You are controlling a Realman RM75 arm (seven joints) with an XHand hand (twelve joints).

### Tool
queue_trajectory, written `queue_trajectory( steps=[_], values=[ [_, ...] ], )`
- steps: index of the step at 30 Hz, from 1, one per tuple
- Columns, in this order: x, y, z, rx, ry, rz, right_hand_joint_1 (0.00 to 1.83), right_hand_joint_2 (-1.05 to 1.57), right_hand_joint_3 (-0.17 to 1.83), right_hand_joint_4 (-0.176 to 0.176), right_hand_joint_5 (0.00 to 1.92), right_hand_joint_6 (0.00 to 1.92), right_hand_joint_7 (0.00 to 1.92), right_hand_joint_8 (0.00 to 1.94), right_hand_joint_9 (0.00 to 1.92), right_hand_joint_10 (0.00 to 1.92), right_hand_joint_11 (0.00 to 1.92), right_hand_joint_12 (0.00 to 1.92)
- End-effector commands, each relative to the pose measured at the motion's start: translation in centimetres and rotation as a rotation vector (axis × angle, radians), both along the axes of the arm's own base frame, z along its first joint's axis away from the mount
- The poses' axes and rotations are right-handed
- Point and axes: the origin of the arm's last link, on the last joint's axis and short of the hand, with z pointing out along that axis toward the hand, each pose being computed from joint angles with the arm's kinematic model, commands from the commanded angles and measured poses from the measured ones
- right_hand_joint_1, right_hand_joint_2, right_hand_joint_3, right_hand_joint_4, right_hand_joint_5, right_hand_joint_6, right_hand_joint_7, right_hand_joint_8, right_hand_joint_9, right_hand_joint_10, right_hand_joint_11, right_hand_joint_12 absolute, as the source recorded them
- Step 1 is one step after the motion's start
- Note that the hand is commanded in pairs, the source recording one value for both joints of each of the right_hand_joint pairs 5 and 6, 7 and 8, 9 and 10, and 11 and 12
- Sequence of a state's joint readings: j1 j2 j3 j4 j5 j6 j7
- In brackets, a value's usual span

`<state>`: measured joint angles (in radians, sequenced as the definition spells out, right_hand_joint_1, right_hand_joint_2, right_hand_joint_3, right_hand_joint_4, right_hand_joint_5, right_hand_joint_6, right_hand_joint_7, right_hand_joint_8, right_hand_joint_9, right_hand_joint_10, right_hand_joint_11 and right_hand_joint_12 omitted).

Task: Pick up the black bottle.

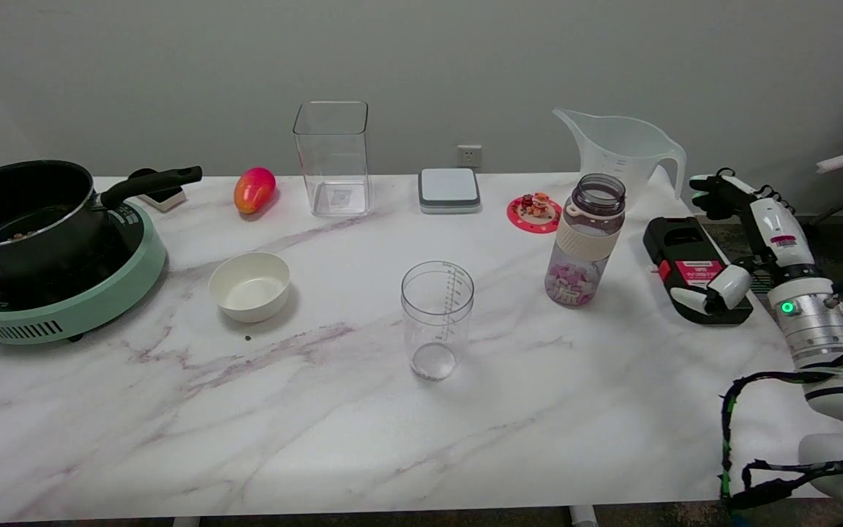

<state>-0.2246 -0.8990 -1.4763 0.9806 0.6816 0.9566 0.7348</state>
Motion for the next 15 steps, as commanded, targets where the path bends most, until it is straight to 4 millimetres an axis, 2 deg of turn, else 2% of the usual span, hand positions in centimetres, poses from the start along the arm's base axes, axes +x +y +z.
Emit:
queue_trajectory(
  steps=[1, 6, 15],
  values=[
    [-1.3, -4.3, -5.0, 0.145, -0.613, 0.115, 1.26, -0.71, 1.4, 0.0, 0.4, 0.4, 0.6, 0.6, 0.6, 0.6, 0.66, 0.66],
    [-2.5, -4.7, -6.1, 0.202, -0.791, 0.098, 1.26, -0.72, 1.4, 0.0, 0.43, 0.43, 0.58, 0.58, 0.59, 0.59, 0.66, 0.66],
    [-4.0, -4.2, -6.8, 0.216, -0.862, 0.101, 1.23, -0.74, 1.38, 0.0, 0.35, 0.35, 0.56, 0.56, 0.56, 0.56, 0.65, 0.65]
  ],
)
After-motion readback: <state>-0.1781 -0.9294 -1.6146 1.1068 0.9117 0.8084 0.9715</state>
